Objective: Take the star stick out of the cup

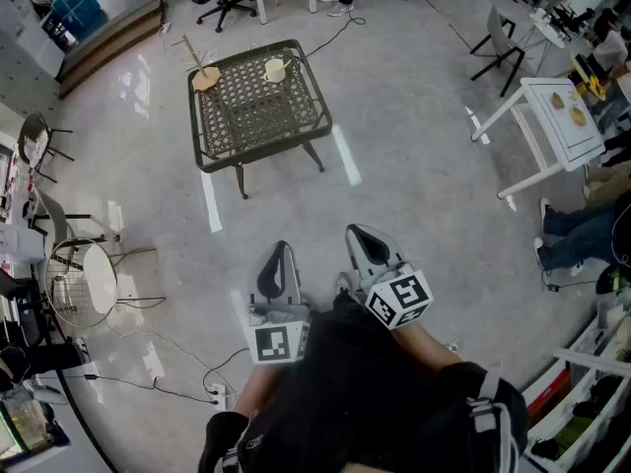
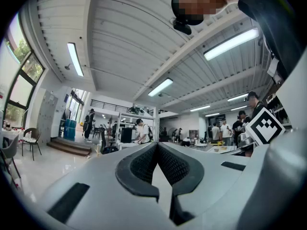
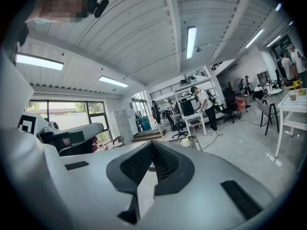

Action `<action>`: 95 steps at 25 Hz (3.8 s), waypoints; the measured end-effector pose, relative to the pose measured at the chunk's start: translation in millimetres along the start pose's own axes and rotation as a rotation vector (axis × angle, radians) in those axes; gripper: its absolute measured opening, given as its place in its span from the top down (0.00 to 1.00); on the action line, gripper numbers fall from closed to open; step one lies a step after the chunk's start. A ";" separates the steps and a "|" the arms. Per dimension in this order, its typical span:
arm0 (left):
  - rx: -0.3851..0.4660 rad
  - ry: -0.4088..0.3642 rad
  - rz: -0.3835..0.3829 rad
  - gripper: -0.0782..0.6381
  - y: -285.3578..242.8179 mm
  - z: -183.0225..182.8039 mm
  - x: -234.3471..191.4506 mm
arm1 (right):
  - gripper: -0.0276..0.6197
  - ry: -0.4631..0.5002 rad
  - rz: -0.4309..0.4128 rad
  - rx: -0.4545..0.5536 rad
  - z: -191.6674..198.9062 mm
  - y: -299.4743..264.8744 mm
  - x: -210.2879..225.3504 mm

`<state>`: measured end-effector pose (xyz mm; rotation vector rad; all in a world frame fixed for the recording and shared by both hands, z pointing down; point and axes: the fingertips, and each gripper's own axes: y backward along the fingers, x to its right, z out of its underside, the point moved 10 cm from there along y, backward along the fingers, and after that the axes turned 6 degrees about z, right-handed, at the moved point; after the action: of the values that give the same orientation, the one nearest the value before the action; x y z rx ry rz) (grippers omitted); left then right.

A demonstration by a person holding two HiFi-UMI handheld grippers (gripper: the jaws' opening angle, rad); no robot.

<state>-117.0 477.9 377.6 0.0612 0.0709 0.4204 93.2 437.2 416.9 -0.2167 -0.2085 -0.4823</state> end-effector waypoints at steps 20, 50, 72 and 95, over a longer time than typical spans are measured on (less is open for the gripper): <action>-0.025 -0.102 0.012 0.87 -60.4 12.5 28.3 | 0.94 -0.026 -0.052 0.003 -12.6 -11.6 60.0; -0.014 -0.092 -0.056 0.87 -304.2 34.4 -130.8 | 0.94 -0.023 -0.055 -0.016 -75.9 -268.0 150.4; -0.098 -0.143 -0.027 0.87 -464.2 110.1 -244.5 | 0.94 -0.034 -0.018 -0.072 -95.2 -454.8 195.6; -0.488 -0.230 -0.010 0.74 -625.6 264.2 -317.5 | 0.94 -0.034 -0.133 -0.198 -130.5 -614.2 296.2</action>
<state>-131.0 -233.9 612.2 -0.3712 -0.2587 0.4090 74.7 -255.4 461.6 -0.4071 -0.2091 -0.6321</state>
